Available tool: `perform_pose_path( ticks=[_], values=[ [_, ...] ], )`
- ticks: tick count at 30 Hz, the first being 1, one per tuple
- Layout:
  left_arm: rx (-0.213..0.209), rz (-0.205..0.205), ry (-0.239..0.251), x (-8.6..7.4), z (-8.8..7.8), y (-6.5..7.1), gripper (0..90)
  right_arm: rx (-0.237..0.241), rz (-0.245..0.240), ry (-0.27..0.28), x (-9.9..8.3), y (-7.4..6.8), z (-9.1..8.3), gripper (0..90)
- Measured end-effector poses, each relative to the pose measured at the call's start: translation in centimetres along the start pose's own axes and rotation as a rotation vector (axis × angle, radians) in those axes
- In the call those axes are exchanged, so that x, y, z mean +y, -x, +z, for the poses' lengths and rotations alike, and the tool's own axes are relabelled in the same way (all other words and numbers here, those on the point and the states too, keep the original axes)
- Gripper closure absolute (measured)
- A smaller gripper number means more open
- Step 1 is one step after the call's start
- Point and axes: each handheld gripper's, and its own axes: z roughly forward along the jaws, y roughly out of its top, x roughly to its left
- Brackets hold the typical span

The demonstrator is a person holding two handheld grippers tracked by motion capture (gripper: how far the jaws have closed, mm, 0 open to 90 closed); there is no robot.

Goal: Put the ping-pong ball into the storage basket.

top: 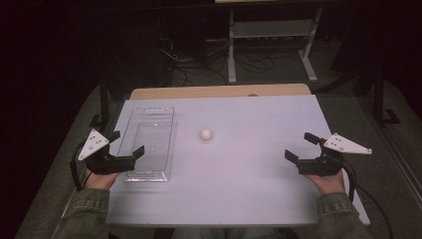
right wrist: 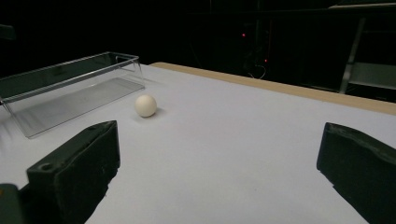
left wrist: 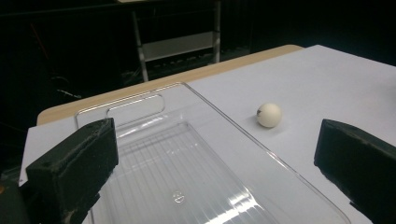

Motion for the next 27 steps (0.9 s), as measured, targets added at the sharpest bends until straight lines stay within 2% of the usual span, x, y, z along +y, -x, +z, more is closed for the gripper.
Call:
perform_pose_path(
  ticks=[1,6,13,20,27],
  values=[
    [-0.006,0.015,-0.009,0.4,0.1,0.0,0.0,0.001,0.002,-0.001,0.0,0.0,0.0,0.0],
    [-0.014,0.027,-0.010,1.1,0.3,0.0,0.0,0.002,0.001,-0.004,0.0,0.0,0.1,0.0],
    [-0.030,0.065,-0.043,2.1,0.8,0.0,0.0,0.015,0.007,-0.013,-0.1,0.0,0.1,0.0],
    [-0.049,0.082,-0.074,2.8,1.4,-0.1,0.0,0.022,0.010,-0.011,-0.1,0.0,0.1,0.0],
    [-0.066,0.097,-0.083,3.9,1.8,0.0,0.0,0.027,0.013,-0.018,-0.1,0.0,0.2,0.0]
  ],
)
